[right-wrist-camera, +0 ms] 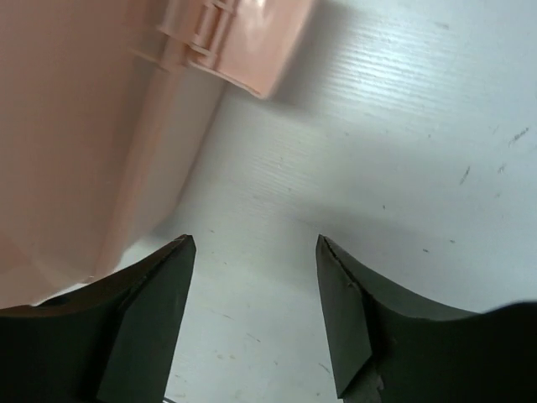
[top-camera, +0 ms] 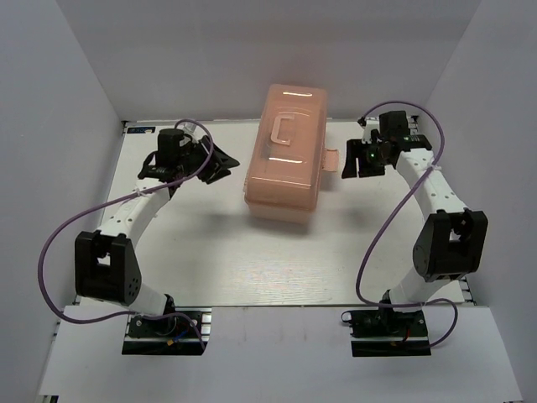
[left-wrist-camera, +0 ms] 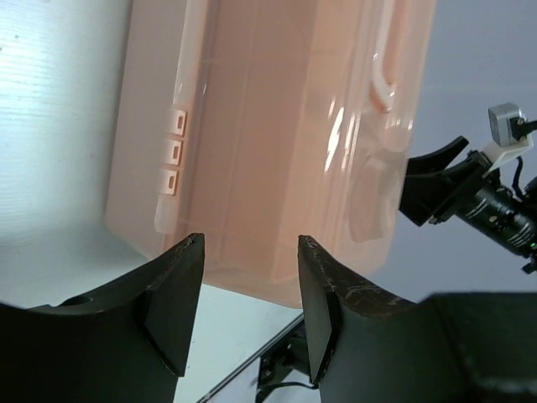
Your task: Sort the tools into containers
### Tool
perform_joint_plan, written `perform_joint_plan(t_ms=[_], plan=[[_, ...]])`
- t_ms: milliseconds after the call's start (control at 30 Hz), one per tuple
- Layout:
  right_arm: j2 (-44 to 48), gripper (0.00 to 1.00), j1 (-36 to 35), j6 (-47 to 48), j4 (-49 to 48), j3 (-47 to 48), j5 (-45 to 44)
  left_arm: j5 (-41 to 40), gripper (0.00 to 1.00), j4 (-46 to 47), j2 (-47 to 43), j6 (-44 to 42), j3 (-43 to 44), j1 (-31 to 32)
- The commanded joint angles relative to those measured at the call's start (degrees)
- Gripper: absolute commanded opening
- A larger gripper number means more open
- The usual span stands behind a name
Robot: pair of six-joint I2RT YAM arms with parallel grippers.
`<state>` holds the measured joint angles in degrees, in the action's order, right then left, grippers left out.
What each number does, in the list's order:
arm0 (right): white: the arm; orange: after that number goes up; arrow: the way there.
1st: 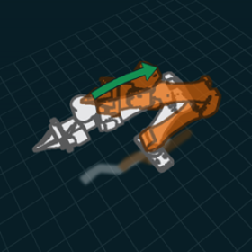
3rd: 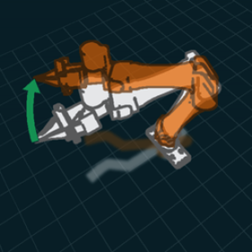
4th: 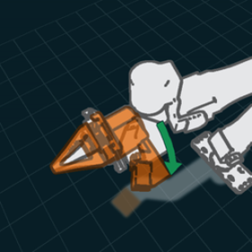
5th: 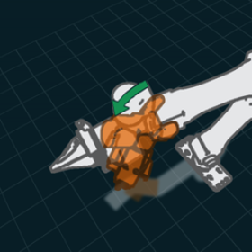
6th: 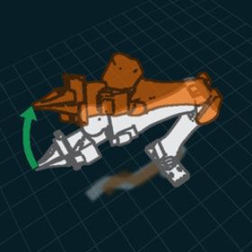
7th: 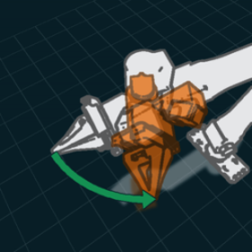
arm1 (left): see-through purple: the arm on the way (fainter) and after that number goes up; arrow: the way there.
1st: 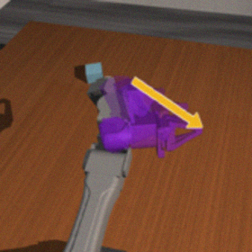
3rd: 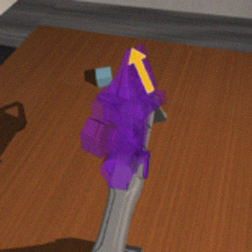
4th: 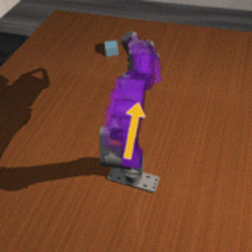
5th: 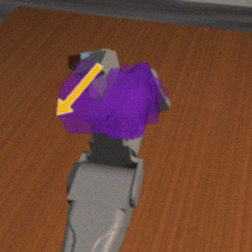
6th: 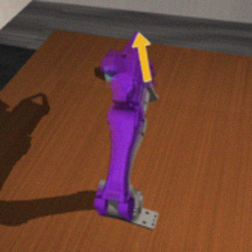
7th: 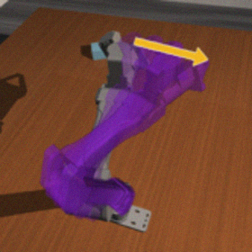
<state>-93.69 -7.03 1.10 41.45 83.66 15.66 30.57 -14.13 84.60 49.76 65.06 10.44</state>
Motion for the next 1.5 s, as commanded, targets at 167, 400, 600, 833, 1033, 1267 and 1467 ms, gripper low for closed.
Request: perform_joint_plan(t_ms=[167, 400, 600, 833, 1033, 1267, 1467], plan=[[-10.36, 0.57, -0.62, 2.85, -1.19, 9.94, 5.52, 1.59, 0.59, -1.52, 3.89, -4.84, -2.83, 2.40], [-15.73, 0.56, -3.69, 5.48, -2.69, 16.97, 5.26, 7.57, 0.59, 1.20, 10.40, -5.99, -0.38, 5.82], [-15.21, 0.57, -4.05, 5.93, -5.24, 17.15, -1.94, 9.77, 0.59, 2.53, 14.28, -6.52, 2.27, 8.81], [-13.98, 0.57, -3.70, 6.80, -5.77, 16.36, -5.11, 2.77, 0.59, -4.49, 10.52, -7.14, 0.96, 7.67], [-9.50, 0.57, -3.61, 6.63, -4.19, 10.32, -2.67, -13.66, 0.61, -17.49, -0.30, -6.43, 1.38, 4.86], [-1.68, 0.57, -3.52, 7.68, -4.63, 0.82, 0.16, -19.76, 0.70, -21.38, -9.63, -8.53, 2.09, 4.24], [7.79, 0.89, -2.90, 9.27, -10.24, -4.62, -23.54, -21.24, 0.89, -23.83, -12.87, -21.79, 3.59, 5.03]])
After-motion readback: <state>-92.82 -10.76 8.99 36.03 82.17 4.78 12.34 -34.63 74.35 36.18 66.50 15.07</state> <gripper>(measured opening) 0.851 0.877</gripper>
